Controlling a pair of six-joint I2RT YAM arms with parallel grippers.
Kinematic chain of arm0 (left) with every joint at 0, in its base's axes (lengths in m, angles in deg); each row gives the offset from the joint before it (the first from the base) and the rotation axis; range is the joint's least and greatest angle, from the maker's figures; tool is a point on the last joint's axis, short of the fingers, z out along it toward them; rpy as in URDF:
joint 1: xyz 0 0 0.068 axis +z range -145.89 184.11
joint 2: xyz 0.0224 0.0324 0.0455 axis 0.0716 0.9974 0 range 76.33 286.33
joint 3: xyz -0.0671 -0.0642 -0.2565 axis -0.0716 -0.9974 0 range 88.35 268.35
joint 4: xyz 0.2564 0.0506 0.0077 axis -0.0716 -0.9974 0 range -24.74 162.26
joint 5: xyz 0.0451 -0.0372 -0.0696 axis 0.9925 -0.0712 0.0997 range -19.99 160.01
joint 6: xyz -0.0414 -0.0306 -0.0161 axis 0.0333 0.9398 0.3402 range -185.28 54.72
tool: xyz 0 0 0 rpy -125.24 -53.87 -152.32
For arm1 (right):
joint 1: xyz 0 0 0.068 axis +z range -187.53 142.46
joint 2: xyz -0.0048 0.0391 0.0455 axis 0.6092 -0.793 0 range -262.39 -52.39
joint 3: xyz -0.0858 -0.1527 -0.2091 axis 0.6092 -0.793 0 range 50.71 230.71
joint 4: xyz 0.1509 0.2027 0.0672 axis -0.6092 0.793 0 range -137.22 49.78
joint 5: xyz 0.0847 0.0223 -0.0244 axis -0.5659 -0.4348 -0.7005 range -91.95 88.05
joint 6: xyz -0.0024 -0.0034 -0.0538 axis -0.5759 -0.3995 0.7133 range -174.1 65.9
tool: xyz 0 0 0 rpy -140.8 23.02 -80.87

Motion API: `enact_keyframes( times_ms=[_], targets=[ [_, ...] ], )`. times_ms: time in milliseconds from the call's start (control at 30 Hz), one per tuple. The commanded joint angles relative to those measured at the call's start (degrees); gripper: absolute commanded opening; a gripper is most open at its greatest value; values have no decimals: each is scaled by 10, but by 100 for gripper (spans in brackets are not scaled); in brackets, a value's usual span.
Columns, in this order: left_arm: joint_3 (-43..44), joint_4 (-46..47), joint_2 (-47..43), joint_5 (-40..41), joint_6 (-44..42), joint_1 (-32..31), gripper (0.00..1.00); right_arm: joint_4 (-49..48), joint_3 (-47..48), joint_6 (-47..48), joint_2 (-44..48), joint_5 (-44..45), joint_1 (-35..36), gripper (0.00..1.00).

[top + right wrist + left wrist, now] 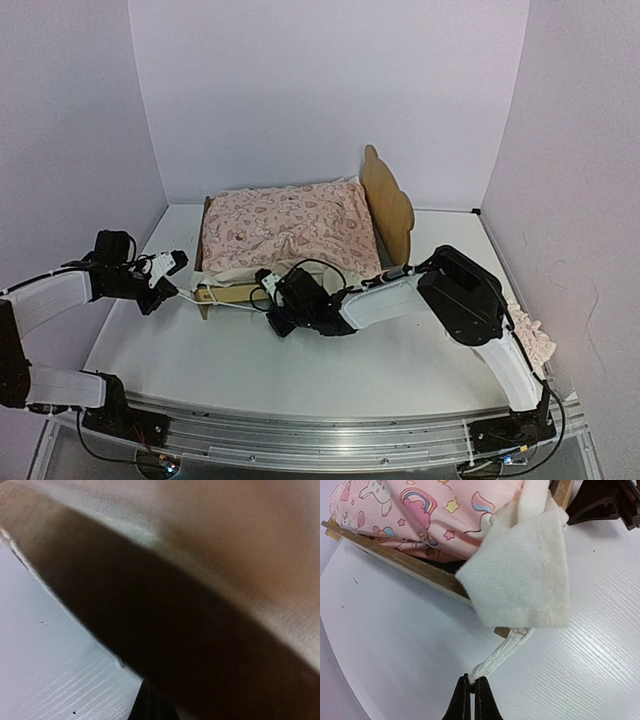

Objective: Set up the pet bed

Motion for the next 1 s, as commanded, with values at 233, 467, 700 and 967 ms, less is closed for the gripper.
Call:
enact_keyframes(
  times_ms=[233, 467, 700, 967],
  targets=[
    [59, 36, -64, 44, 65, 77, 0, -11, -2, -68, 17, -66, 3, 0],
    [24, 32, -106, 20, 87, 79, 0, -17, -7, -101, 0, -78, -4, 0],
    [5, 48, -79, 13, 82, 100, 0, -23, -23, -124, 2, -89, -12, 0],
    [-82, -9, -40, -90, -181, 97, 0, -23, 12, -106, -12, -140, 2, 0]
  ],
)
